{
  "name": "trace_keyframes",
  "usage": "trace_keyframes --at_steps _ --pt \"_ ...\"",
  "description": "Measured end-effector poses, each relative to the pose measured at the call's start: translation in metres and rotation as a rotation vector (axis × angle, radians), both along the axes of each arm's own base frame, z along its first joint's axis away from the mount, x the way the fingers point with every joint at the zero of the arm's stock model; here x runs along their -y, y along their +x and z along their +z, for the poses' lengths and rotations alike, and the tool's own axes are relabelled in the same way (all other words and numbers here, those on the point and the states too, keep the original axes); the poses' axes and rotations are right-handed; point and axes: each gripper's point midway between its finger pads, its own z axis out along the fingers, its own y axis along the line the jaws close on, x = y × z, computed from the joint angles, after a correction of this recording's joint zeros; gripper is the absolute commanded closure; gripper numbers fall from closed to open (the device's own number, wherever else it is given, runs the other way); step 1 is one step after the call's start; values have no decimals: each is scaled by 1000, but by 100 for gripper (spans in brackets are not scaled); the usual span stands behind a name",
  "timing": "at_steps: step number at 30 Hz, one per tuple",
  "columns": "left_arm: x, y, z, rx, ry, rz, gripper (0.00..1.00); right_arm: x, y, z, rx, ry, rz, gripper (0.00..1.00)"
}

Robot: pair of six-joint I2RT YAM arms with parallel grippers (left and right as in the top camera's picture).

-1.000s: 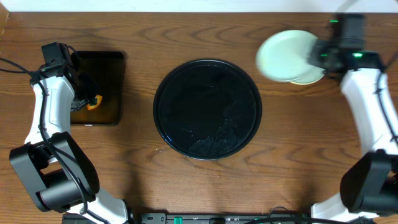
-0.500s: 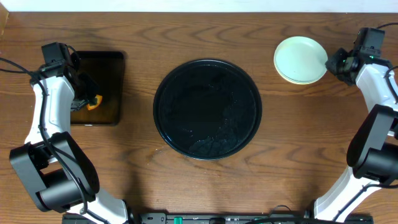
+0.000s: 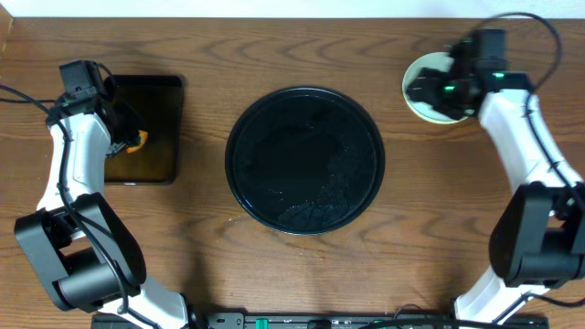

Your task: Clean dirty plates on tray and stack at the side

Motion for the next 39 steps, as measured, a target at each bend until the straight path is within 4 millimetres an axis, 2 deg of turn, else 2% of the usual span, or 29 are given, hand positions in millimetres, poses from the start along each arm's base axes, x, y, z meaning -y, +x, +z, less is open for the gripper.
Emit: trace_keyframes --at_steps 1,2,4,5,7,8,10,12,14,16,17,20,22,24,28,29,31,32,34,37,39 --pt "1 -2 -2 -10 -4 0 93 -13 -4 1 -4 2 33 13" --pt "2 -5 -4 -20 -7 0 93 -38 -11 1 -7 2 100 11" --pt "4 -10 -7 -41 -16 -1 93 -71 -22 1 -10 7 186 4" --pt "5 -13 -6 -48 -21 -1 93 -83 -26 2 -8 7 216 1" --pt "7 -16 3 -38 -19 -2 93 -95 -31 1 -10 7 252 1" --pt "8 -17 12 -19 -14 -3 93 -100 -35 1 -13 8 267 1" --pt "12 -23 47 56 1 -8 93 -101 -41 7 -20 10 274 1" --pt "16 -29 84 147 22 -15 93 -100 -44 20 3 13 274 1" --pt "20 -37 122 244 53 -19 93 -99 -48 43 51 22 274 1" --pt "20 -41 147 318 87 -16 92 -100 -51 61 92 34 279 1" --pt "19 -39 151 332 96 -14 93 -101 -52 67 103 43 284 1" --pt "12 -26 141 331 106 -7 92 -104 -60 71 89 70 295 1" --pt "3 -4 123 325 110 -3 92 -105 -64 69 66 79 295 1" --pt "-3 11 90 271 95 -1 92 -105 -67 67 48 85 295 1" --pt "-8 28 15 143 40 -5 83 -106 -77 62 0 88 299 1" --pt "-7 30 -3 114 20 -11 67 -108 -79 61 -6 87 305 1" --pt "-4 29 -19 81 -3 -16 46 -112 -81 62 -6 88 315 1" --pt "-4 29 -22 75 -10 -13 34 -115 -82 62 -3 89 322 1" --pt "-3 30 -20 84 -10 -25 26 -118 -82 63 5 89 330 1" --pt "-2 31 -12 105 -13 -22 23 -120 -81 64 11 93 337 1" --pt "0 31 1 133 -10 -30 23 -120 -82 63 8 92 336 1"
